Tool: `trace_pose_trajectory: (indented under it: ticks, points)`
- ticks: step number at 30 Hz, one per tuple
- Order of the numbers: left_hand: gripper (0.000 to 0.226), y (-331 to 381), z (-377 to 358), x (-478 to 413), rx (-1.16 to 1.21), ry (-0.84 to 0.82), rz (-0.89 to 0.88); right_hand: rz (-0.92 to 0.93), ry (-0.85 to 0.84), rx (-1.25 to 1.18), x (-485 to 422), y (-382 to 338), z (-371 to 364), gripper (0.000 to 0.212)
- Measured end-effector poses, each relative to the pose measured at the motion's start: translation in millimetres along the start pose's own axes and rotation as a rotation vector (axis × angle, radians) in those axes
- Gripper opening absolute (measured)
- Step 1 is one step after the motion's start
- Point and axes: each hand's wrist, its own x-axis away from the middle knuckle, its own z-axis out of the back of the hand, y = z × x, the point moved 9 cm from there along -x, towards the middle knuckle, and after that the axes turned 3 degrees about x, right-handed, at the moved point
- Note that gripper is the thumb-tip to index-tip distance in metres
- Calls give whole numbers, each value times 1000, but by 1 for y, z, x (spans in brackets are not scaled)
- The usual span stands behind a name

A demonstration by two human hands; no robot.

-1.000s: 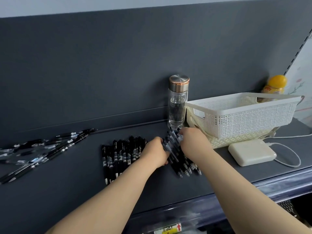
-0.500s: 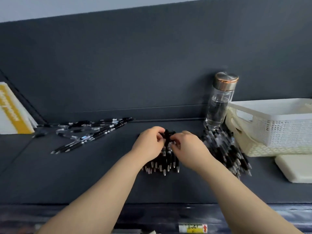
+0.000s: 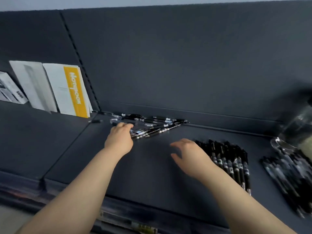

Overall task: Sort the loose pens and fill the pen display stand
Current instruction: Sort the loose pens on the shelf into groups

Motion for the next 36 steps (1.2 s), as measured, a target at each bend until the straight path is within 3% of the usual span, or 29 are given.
trace_pose_trajectory:
  ticks: [6, 11, 16, 18, 21, 23, 31, 34, 36]
  points:
    - [36, -31, 0, -37, -7, -42, -131, -103, 6, 11, -41, -26, -16, 37]
    - [16, -24, 7, -52, -28, -38, -325, -233, 133, 9, -70, -27, -17, 41]
    - [19, -8, 13, -47, 17, -30, -422, -363, 98, 74, -91, -17, -22, 63]
    - [26, 0, 2, -41, -16, -102, -446, -384, 49, 106, -97, -16, -27, 65]
    - [46, 3, -21, -35, -154, -251, -461, -429, 22, 157, -98, -14, -31, 51]
    - [48, 3, -24, -36, -186, -281, -454, -467, 18, 206, -94, -13, -28, 38]
    - [7, -1, -24, -37, -250, -325, -376, -462, -6, 321, -73, -13, -18, 28]
    - [10, -5, -23, -39, -97, -349, -309, -395, 23, 355, -62, -13, -18, 28]
    - [10, -3, -22, -36, 186, -399, -230, -354, 74, 379, -54, -14, -16, 26]
